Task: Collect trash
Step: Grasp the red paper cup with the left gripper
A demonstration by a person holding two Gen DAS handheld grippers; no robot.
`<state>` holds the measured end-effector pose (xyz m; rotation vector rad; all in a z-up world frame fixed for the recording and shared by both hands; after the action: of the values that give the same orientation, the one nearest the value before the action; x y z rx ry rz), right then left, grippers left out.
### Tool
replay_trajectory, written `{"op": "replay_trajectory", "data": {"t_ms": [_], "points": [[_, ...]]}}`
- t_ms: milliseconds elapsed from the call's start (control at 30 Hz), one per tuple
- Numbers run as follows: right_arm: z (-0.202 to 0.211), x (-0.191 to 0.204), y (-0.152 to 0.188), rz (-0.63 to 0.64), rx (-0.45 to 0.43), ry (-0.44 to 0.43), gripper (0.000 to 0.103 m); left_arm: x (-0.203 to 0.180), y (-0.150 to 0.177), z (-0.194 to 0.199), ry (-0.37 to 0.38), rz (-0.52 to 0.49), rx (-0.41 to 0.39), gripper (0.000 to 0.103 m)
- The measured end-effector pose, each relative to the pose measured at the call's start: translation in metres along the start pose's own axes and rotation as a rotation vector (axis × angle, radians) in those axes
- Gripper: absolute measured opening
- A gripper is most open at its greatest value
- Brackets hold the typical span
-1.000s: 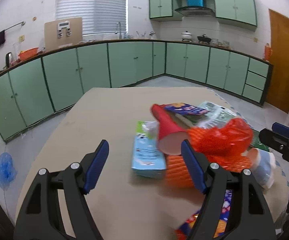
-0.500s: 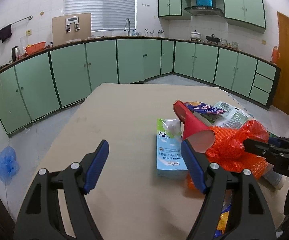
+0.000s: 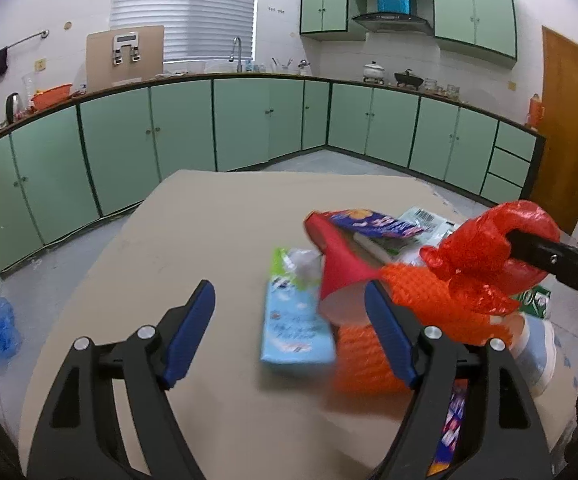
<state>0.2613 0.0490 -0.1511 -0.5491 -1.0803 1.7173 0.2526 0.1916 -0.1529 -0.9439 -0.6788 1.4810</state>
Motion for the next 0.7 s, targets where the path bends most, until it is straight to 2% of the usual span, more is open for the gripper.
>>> {"op": "replay_trajectory", "data": {"t_ms": [267, 333, 433, 633, 667, 700], "points": [[-0.012, -0.025, -0.009, -0.022, -0.015, 0.057, 0.008, -0.012, -0.012, -0.038, 0.019, 0.004, 0.025, 0.072], [-0.015, -0.028, -0.009, -0.020, -0.014, 0.065, 0.008, -0.011, -0.011, -0.047, 0.021, 0.013, 0.043, 0.067], [-0.020, -0.032, -0.008, -0.025, -0.009, 0.071, 0.008, -0.013, -0.009, -0.057, 0.029, 0.020, 0.065, 0.064], [-0.028, -0.040, -0.002, -0.043, 0.005, 0.075, 0.008, -0.018, -0.001, -0.073, 0.042, 0.012, 0.119, 0.063], [-0.027, -0.039, -0.002, -0.045, 0.007, 0.076, 0.008, -0.019, 0.001, -0.076, 0.045, 0.016, 0.130, 0.062], [-0.028, -0.040, -0.001, -0.046, 0.009, 0.076, 0.008, -0.021, 0.003, -0.079, 0.052, 0.019, 0.142, 0.055]]}}
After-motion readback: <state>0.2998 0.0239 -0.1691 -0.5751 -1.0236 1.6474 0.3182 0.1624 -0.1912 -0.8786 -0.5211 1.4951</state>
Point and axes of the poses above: each gripper's, at about its wrist camera, not at the fingertips, and z roughly against the way its jaws point, x to its left, y to its underside, the point moved 10 cm from there along -z, roughly the way its jaws point, and after that the axes turned 15 degrees about y, right-handed, at the moved point
